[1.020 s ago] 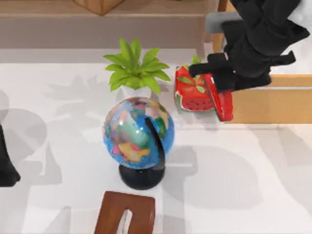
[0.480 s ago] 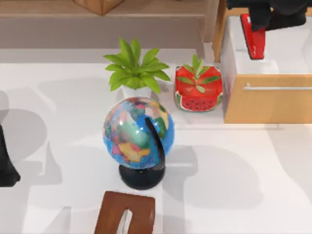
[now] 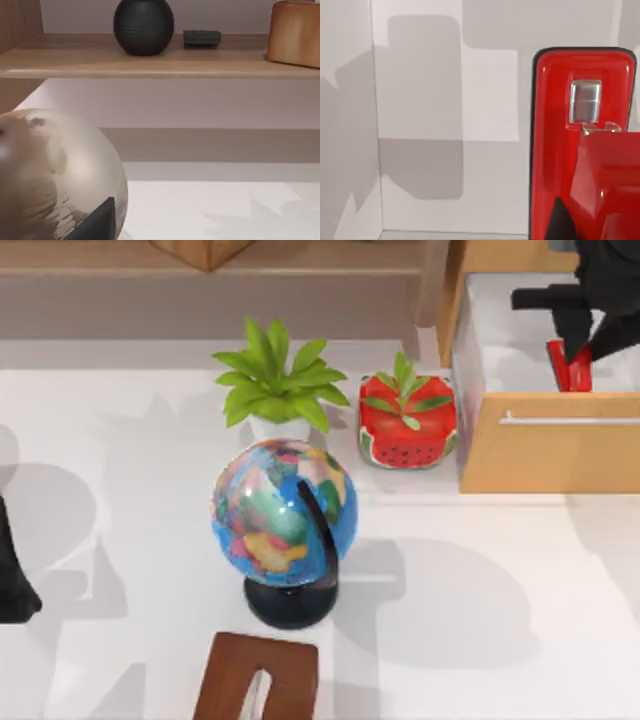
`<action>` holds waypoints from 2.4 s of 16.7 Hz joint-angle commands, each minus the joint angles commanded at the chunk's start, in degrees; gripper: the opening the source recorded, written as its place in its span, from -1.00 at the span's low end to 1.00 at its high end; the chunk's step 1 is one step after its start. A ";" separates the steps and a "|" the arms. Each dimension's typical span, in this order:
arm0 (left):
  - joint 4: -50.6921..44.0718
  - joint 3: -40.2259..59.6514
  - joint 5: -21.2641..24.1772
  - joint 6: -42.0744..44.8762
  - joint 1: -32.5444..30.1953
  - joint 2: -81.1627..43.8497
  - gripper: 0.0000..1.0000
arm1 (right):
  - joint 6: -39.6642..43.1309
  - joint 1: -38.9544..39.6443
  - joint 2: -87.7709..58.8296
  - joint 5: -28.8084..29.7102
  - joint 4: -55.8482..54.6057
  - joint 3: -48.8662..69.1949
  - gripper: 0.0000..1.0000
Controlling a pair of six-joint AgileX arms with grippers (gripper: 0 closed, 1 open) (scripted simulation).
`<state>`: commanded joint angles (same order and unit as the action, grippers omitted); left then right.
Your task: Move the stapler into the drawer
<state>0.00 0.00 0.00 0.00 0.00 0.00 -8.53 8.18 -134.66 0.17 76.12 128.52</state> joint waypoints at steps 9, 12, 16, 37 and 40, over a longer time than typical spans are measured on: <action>0.00 0.00 0.00 0.00 0.00 0.00 1.00 | 0.15 -0.99 -8.57 -0.88 5.70 4.95 -1.00; 0.00 0.00 0.00 0.00 0.00 0.00 1.00 | 0.07 -0.67 -8.53 -0.88 5.60 4.83 -1.00; 0.00 0.00 0.00 0.00 0.00 0.00 1.00 | -1.41 -0.05 -5.48 0.76 4.97 5.81 -1.00; 0.00 0.00 0.00 0.00 0.00 0.00 1.00 | 0.11 -0.95 -8.28 -0.89 3.20 2.16 -1.00; 0.00 0.00 0.00 0.00 0.00 0.00 1.00 | 0.11 -0.95 -8.28 -0.89 3.20 2.16 -0.55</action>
<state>0.00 0.00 0.00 0.00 0.00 0.00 -8.42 7.23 -142.94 -0.72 79.32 130.68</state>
